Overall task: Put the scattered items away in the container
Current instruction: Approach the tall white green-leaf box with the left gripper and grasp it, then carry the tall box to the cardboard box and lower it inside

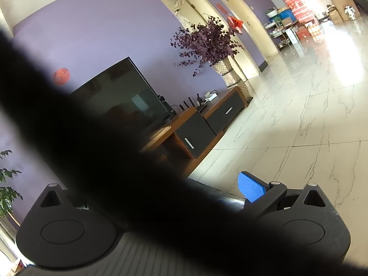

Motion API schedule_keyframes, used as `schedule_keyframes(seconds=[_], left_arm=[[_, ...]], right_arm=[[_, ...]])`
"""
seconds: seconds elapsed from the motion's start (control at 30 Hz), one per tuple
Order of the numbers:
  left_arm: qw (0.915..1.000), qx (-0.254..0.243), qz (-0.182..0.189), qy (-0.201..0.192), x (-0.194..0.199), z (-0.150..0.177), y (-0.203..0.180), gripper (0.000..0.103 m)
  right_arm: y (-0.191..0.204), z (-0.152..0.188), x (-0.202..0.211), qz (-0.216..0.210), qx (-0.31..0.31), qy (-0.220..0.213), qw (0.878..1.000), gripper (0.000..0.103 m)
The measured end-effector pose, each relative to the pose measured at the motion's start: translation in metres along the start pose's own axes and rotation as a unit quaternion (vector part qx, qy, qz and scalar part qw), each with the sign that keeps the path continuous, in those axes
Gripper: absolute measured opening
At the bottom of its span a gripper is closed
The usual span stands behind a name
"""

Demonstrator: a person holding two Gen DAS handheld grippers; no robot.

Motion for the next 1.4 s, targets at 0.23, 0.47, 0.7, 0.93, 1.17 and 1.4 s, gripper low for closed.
schedule_keyframes(seconds=[0.23,0.47,0.7,0.93,1.17,1.4], left_arm=[[0.9999,0.010,-0.005,0.006,-0.010,-0.001,0.009,0.072],[0.9994,0.029,-0.001,0.018,-0.019,-0.006,0.016,0.046],[0.9998,0.015,-0.015,0.004,-0.010,-0.010,0.018,0.037],[0.9968,-0.001,-0.076,-0.023,0.032,-0.015,0.019,0.037],[0.9828,0.027,-0.180,-0.030,0.095,-0.015,0.051,0.037],[0.9698,0.031,-0.236,-0.056,0.159,-0.021,0.074,0.037]], right_arm=[[0.001,-0.002,0.000,0.000,-0.002,-0.002,1.000,0.103],[0.004,-0.002,-0.004,0.011,0.006,0.004,1.000,0.102],[0.009,0.003,-0.010,0.016,0.012,0.014,1.000,0.102],[0.025,0.011,-0.014,0.004,0.025,0.020,0.999,0.102],[0.040,0.018,-0.010,-0.009,0.052,0.025,0.998,0.102],[0.066,0.031,-0.012,-0.046,0.087,0.052,0.994,0.102]])
Point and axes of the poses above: each gripper's, at about its wrist camera, not at the fingertips, and x roughly against the way its jaws point, y to its left, z to its underside, the point moved 7 cm from there along -x, roughly the way its jaws point, and after that the axes turned 7 degrees about x, right-handed, at the moved point
